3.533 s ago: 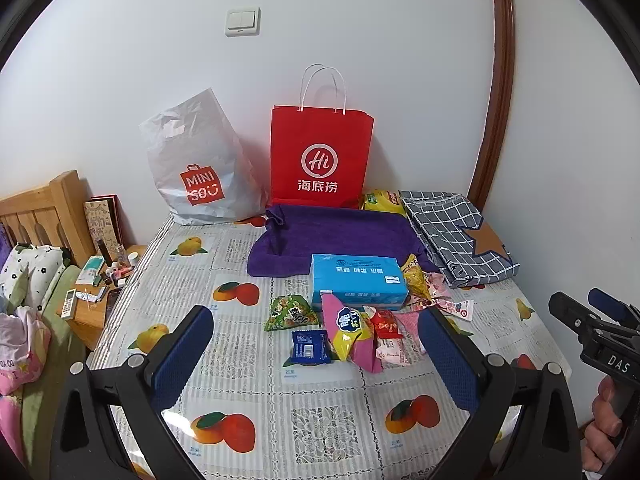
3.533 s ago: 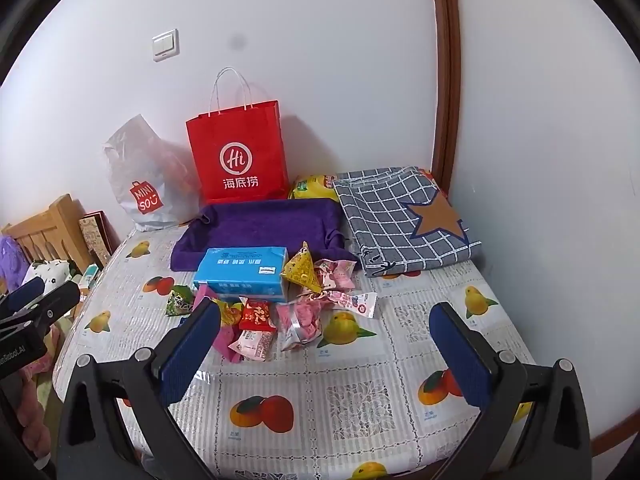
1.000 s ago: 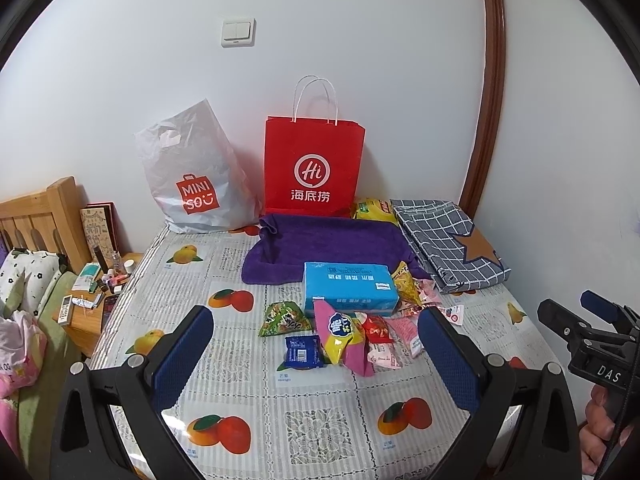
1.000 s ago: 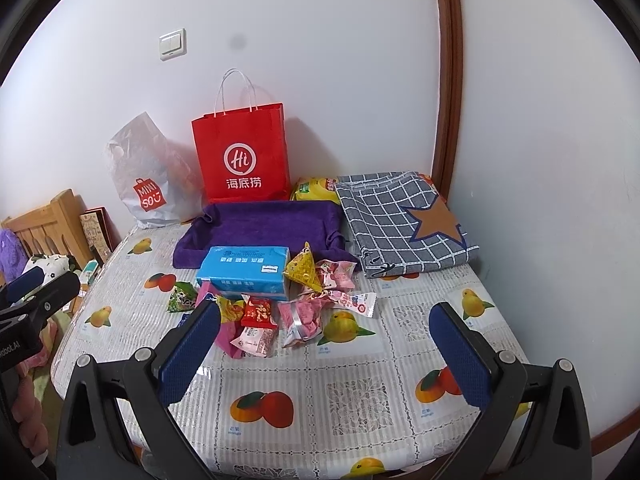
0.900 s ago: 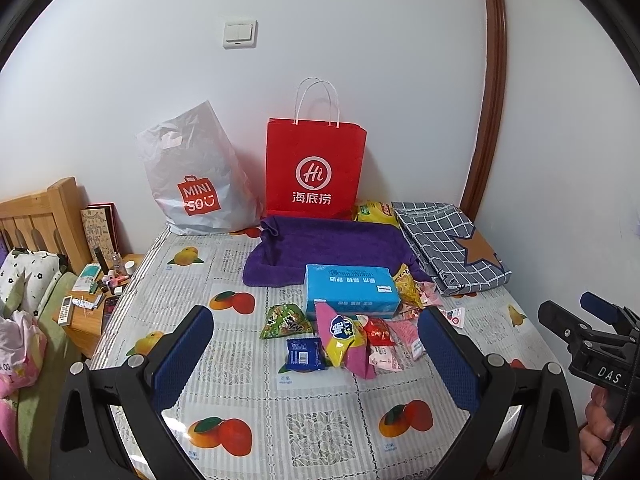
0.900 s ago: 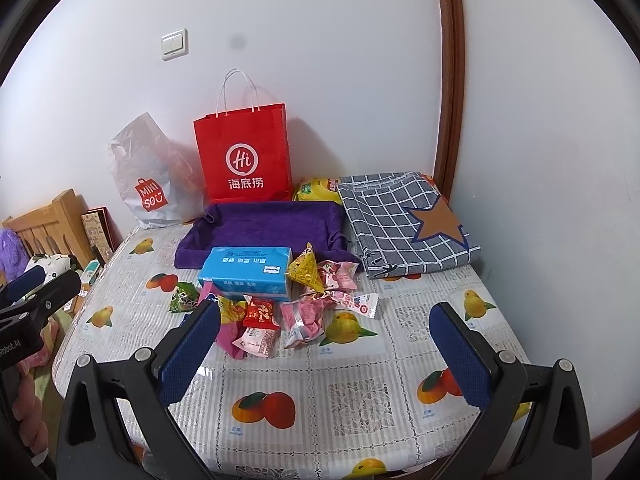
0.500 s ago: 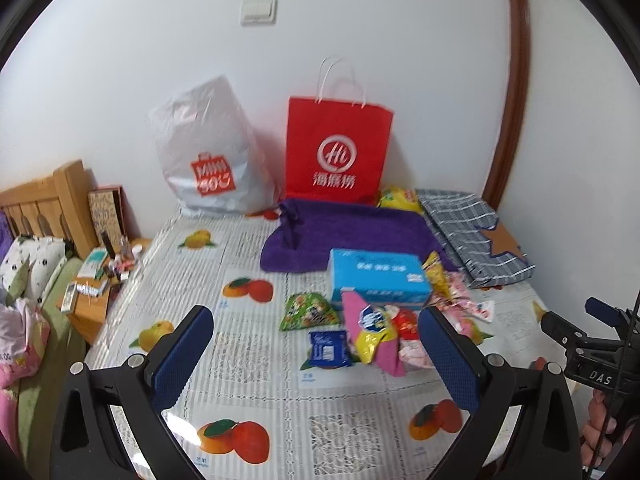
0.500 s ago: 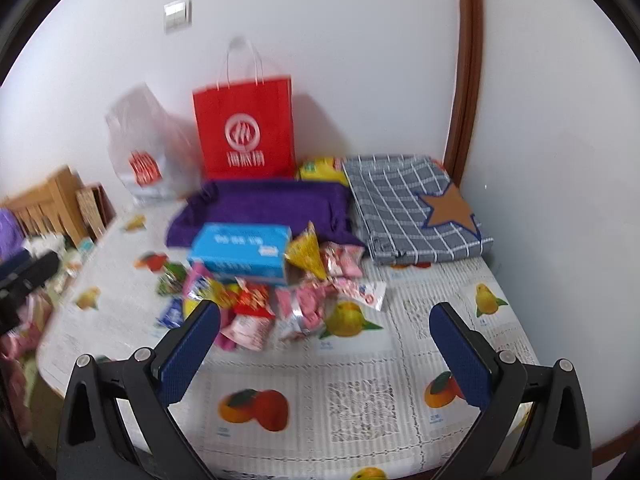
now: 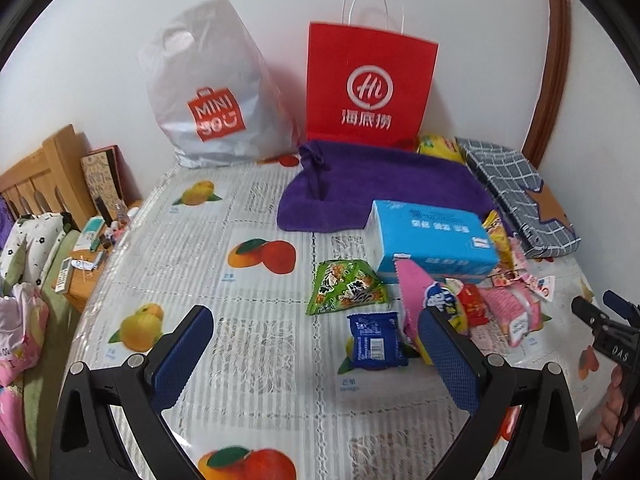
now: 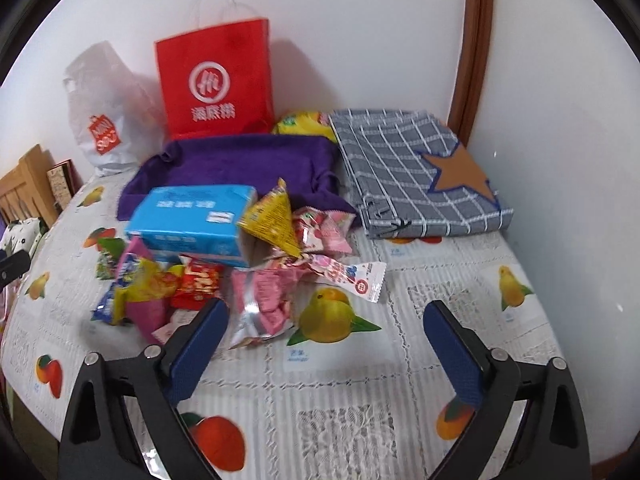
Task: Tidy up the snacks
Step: 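Grasp the pink candy stick with the right tool while the left tool approaches the green snack bag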
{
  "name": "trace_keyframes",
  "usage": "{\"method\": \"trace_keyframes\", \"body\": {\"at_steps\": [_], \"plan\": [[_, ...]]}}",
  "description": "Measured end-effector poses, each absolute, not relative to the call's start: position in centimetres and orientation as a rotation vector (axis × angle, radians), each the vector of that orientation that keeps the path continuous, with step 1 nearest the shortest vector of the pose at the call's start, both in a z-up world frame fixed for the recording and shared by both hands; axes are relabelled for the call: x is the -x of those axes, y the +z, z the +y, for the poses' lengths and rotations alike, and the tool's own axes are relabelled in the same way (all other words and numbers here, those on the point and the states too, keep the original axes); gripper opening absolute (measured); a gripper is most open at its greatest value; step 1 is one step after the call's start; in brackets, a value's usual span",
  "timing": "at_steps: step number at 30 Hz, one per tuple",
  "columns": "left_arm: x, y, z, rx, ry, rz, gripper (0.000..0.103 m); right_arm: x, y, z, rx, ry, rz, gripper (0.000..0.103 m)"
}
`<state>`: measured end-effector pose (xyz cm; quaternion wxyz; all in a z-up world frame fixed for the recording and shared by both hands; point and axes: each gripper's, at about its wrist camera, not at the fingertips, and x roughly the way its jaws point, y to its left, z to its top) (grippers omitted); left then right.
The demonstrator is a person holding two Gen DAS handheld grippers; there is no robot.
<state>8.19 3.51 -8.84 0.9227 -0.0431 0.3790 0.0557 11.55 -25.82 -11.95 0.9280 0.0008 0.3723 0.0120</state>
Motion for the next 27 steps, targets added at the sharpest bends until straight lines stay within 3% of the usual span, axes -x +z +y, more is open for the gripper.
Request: {"method": "trace_keyframes", "body": {"at_steps": [5,13,23,27], "plan": [[-10.3,-9.9,4.2,0.088,0.112,0.807,0.103,-14.8,-13.4,-27.5,-0.098,0.058,0.79,0.084],[-12.8,-11.0,5.2,0.105,0.135,0.837,0.102,-20.1,-14.9,-26.4,-0.013,0.12,0.821,0.065],[-15.2,-11.3,5.6,0.133,0.12,0.865,0.102,-24.2,-18.0,-25.6,-0.037,0.267,0.958,0.052],[-15.7,-11.6,5.7,0.138,0.113,0.878,0.102,-23.7,-18.9,-26.3,-0.083,0.329,0.997,0.052]]}}
